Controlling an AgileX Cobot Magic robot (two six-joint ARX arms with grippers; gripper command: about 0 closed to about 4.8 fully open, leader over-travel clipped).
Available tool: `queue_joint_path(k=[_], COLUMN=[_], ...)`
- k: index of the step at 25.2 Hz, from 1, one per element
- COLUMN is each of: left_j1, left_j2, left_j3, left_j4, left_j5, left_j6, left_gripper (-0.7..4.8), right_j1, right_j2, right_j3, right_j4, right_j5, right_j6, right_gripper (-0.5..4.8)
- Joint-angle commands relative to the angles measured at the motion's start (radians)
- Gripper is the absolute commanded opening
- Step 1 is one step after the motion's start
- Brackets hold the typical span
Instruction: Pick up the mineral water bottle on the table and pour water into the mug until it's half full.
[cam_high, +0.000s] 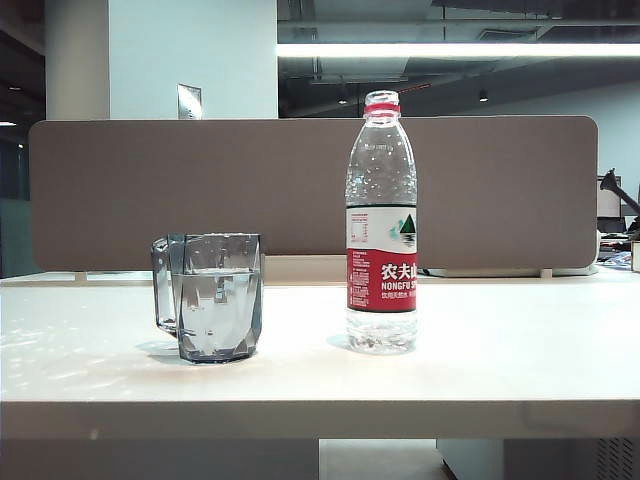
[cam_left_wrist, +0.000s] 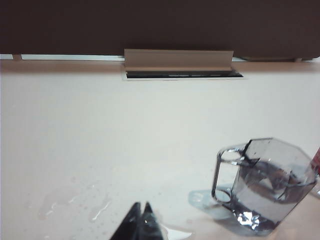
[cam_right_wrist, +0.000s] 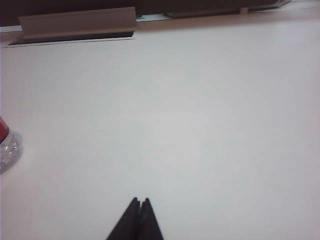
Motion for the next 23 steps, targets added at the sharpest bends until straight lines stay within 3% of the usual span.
queue_joint_path(k=[1,5,6,12,23], left_j1=[0.001,0.002,0.002,0.003,0.003], left_j2=[-0.051,-0.108,-0.128,-0.172,-0.172], left_j3=[-0.105,-0.199,-0.199,-0.2,-0.2], left_j4=[0.068,0.026,-0.038,-0.054,-0.053], left_j5=[0.016,0.0,-0.064,-0.245,-0.244], left_j6=[-0.009,-0.024,-0.023,-0.021,-0.023], left_gripper=[-0.01,-0.01,-0.01,-0.01,-0.02], right_j1=[0.001,0.001,0.001,0.001,0.001], right_j2=[-0.001,-0.001,-0.001,-0.001,-0.001], right_j3=[-0.007,-0.007,-0.007,-0.007,-0.007], right_j4=[0.011,0.011,0.011,0.011,0.011], right_j5=[0.002,0.002,0.002,0.002,0.002], right_j6=[-0.003,-0.003,-0.003,-0.003,-0.003], right_gripper=[0.0,0.0,0.0,0.0,0.0])
